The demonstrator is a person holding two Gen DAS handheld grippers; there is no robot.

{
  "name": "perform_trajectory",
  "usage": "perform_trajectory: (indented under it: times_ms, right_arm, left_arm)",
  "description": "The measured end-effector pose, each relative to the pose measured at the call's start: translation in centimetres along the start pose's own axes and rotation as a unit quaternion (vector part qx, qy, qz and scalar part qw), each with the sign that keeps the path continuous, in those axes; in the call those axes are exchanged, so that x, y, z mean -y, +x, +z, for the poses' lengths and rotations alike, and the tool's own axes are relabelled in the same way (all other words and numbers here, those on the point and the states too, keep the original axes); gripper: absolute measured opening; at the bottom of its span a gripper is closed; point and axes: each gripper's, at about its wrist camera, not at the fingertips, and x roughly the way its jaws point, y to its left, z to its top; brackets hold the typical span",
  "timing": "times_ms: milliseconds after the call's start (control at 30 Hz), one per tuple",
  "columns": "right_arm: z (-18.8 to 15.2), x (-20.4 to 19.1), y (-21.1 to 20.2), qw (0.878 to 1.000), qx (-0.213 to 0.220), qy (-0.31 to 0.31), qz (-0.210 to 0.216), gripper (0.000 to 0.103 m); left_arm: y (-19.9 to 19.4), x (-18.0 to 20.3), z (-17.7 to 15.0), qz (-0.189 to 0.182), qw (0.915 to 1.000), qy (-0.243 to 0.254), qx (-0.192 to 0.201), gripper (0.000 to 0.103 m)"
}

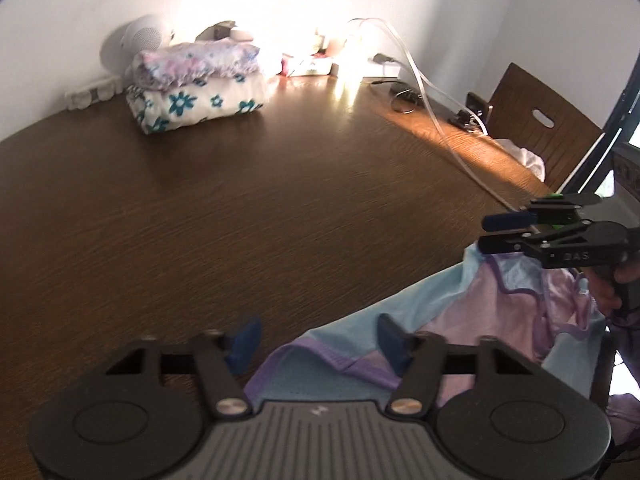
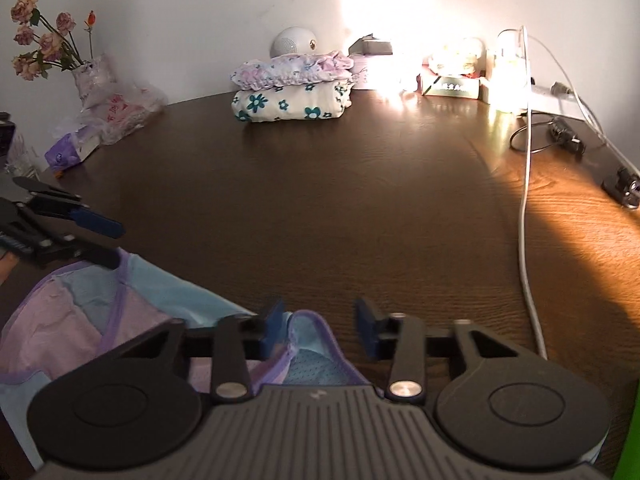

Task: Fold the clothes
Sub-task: 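Grasp the garment end with the left gripper while the right gripper grasps the lavender trim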

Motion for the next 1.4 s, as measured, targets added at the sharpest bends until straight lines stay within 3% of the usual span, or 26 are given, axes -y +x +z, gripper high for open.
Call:
perform_trajectory:
  times_ms: [133, 200, 467, 633, 733, 933, 1067, 1133, 1233, 1300, 1333, 1400]
  right_arm:
    - [-0.6, -0.4, 0.5, 1.000, -0.003, -0.007, 0.003, 0.014]
    - [-0.8, -0.6, 0.5, 1.000, 0.001, -0.009, 0.004, 0.008]
    - [-0.4, -0.9, -1.6, 0.999, 0.041, -0.016, 0.013, 0.005]
    - [-0.7, -2.1, -4.6, 0.996, 0.075, -0.046, 0.015, 0.005]
    - [-1.6, -2.8, -6.8, 0.993, 0.088, -0.072, 0.027, 0.005]
    - [-5.4, -3.3, -10.8, 0.992, 0.064, -0.095, 0.059, 0.004]
    - [-7.9, -2.9, -11.0, 0.994, 0.010, -0.096, 0.052, 0.004]
    - [-9.0, -2.7, -11.1, 0.994, -0.013, -0.096, 0.048, 0.004]
    - [-8.7, -2.4, -12.0, 0.996, 0.008, -0.081, 0.039, 0.009]
    - [-8.4, -2.5, -12.6, 0.996, 0.029, -0.076, 0.040, 0.021]
    - [-8.3, -2.7, -12.6, 0.996, 0.039, -0.073, 0.042, 0.036]
    - [-8.0, -3.0, -11.8, 0.996, 0.041, -0.069, 0.047, 0.041]
  left_arm:
    - [0.5, -0.8, -0.4, -0.006, 0.9998, -0.018, -0.008, 0.020]
    - [0.5, -0.8, -0.4, -0.006, 0.9998, -0.018, -0.008, 0.007]
    - [-1.0, 0.4, -0.9, 0.005, 0.9998, 0.001, 0.017, 0.004]
    - [-4.0, 2.6, -1.8, 0.027, 0.9972, 0.035, 0.060, 0.004]
    - [-6.0, 4.1, -3.6, 0.019, 0.9947, 0.048, 0.089, 0.004]
    - [-8.5, 6.4, -9.7, 0.030, 0.9917, 0.008, 0.124, 0.004]
    - [-9.3, 7.4, -13.9, 0.041, 0.9901, -0.040, 0.128, 0.004]
    - [-9.5, 7.7, -15.2, 0.044, 0.9883, -0.059, 0.134, 0.005]
    - [-10.3, 7.9, -16.2, 0.058, 0.9846, -0.076, 0.146, 0.012]
    - [-10.7, 7.3, -16.1, 0.069, 0.9822, -0.092, 0.148, 0.038]
    - [-10.9, 7.0, -15.9, 0.075, 0.9803, -0.101, 0.152, 0.042]
    - [-11.1, 6.5, -15.6, 0.086, 0.9760, -0.122, 0.159, 0.043]
